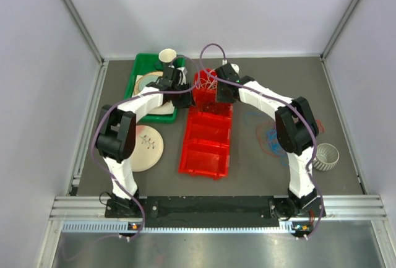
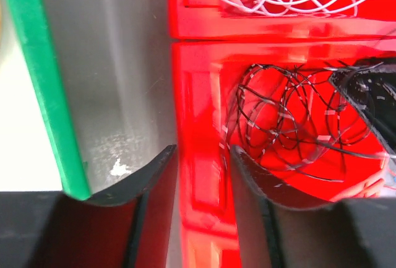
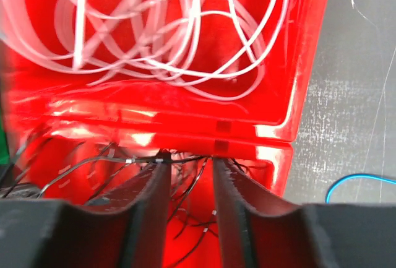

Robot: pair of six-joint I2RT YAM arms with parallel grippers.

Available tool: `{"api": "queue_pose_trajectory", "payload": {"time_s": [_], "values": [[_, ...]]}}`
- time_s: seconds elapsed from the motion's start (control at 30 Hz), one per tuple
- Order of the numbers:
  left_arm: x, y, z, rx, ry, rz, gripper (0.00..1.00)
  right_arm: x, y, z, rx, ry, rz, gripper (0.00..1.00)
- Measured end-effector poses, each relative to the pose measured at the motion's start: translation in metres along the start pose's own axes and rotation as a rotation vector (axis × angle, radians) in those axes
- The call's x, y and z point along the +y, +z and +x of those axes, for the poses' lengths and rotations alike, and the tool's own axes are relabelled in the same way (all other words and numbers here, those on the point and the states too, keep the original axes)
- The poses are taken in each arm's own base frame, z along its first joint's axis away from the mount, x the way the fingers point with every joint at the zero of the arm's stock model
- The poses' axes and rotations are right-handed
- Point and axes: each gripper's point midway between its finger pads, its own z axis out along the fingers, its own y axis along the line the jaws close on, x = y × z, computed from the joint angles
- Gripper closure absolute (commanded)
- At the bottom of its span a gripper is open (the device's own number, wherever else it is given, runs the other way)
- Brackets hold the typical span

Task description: Untangle the cables

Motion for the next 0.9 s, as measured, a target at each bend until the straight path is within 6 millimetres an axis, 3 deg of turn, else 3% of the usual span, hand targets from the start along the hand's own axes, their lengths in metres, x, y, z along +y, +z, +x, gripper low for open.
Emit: {"api": "queue_pose_trajectory", "payload": {"time_s": [0.13, 0.27, 0.4, 0.47, 0.63, 0.7, 0.9], "values": [[0.001, 0.006, 0.003, 0.011, -0.003, 0.008, 0.42, 0.0, -0.003, -0.002, -0.006, -0.008, -0.003, 0.57], [0.002, 0.006, 0.002, 0.006, -0.002, -0.001, 0.41, 0.0, -0.012, -0.006, -0.023, -0.007, -0.008, 0.56], [0.003, 0.005, 0.0, -0.003, 0.002, -0.011, 0.41, -0.003, -0.036, -0.012, -0.053, -0.002, -0.019, 0.56], [0.001, 0.001, -0.003, -0.014, 0.006, -0.005, 0.41, -0.002, -0.047, -0.018, -0.074, 0.002, -0.03, 0.55], [-0.008, -0.017, -0.015, -0.055, 0.045, 0.009, 0.41, -0.005, -0.072, -0.023, -0.112, 0.002, -0.053, 0.4], [-0.009, -0.022, -0.02, -0.069, 0.065, 0.007, 0.4, -0.007, -0.076, -0.022, -0.114, -0.001, -0.054, 0.35], [-0.016, -0.034, -0.031, -0.102, 0.113, 0.02, 0.4, -0.015, -0.079, -0.012, -0.103, -0.005, -0.04, 0.32]]}}
